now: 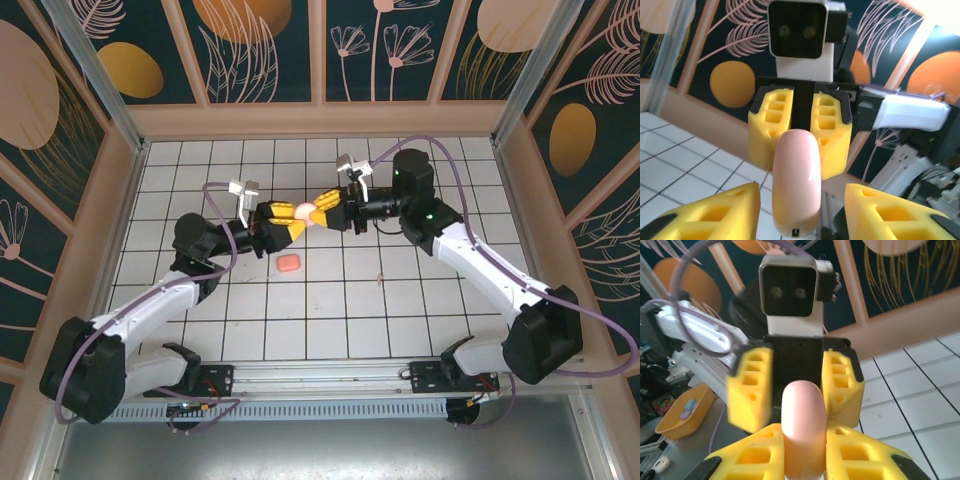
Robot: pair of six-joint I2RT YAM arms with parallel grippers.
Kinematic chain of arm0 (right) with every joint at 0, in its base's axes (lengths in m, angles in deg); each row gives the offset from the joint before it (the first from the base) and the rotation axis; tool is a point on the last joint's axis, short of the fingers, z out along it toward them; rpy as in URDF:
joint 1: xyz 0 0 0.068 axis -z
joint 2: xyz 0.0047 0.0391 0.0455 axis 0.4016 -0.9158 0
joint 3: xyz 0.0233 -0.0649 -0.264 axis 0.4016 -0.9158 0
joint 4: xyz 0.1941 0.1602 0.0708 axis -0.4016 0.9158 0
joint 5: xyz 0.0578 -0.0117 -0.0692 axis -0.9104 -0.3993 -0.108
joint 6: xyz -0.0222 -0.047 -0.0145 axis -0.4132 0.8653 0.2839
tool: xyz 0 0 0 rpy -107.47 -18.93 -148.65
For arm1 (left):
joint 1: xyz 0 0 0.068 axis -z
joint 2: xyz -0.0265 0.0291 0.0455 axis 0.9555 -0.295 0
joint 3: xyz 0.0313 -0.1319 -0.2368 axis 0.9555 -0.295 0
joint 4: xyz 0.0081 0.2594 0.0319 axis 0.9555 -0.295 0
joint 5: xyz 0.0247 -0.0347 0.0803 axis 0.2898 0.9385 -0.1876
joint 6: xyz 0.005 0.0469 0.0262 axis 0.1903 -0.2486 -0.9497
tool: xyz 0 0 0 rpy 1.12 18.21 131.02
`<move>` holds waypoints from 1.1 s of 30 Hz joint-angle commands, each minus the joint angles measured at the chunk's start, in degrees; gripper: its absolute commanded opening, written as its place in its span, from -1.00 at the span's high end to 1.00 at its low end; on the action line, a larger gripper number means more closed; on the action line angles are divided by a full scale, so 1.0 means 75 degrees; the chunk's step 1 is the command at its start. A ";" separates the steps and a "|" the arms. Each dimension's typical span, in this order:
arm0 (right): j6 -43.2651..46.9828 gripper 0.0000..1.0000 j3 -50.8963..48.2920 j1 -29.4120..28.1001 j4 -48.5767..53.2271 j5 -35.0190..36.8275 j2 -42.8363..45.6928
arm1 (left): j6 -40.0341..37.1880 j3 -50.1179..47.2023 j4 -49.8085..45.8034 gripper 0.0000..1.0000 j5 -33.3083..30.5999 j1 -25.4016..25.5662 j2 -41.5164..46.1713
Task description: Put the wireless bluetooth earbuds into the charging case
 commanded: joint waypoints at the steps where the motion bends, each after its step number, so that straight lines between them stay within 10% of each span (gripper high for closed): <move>1: 0.2111 0.68 0.0640 0.0027 0.2759 0.0882 0.0361 | -0.3413 0.0859 -0.3803 -0.05 -0.0131 0.0035 0.0558; 11: 0.3897 0.66 0.1536 -0.0348 0.5448 0.2478 0.0183 | -0.7635 0.1609 -0.7875 -0.17 -0.0416 0.0035 0.0840; 33: 0.5137 0.65 0.2461 -0.1444 0.6386 0.3113 -0.0632 | -0.7587 0.1626 -0.7843 0.07 0.0637 0.0127 0.0437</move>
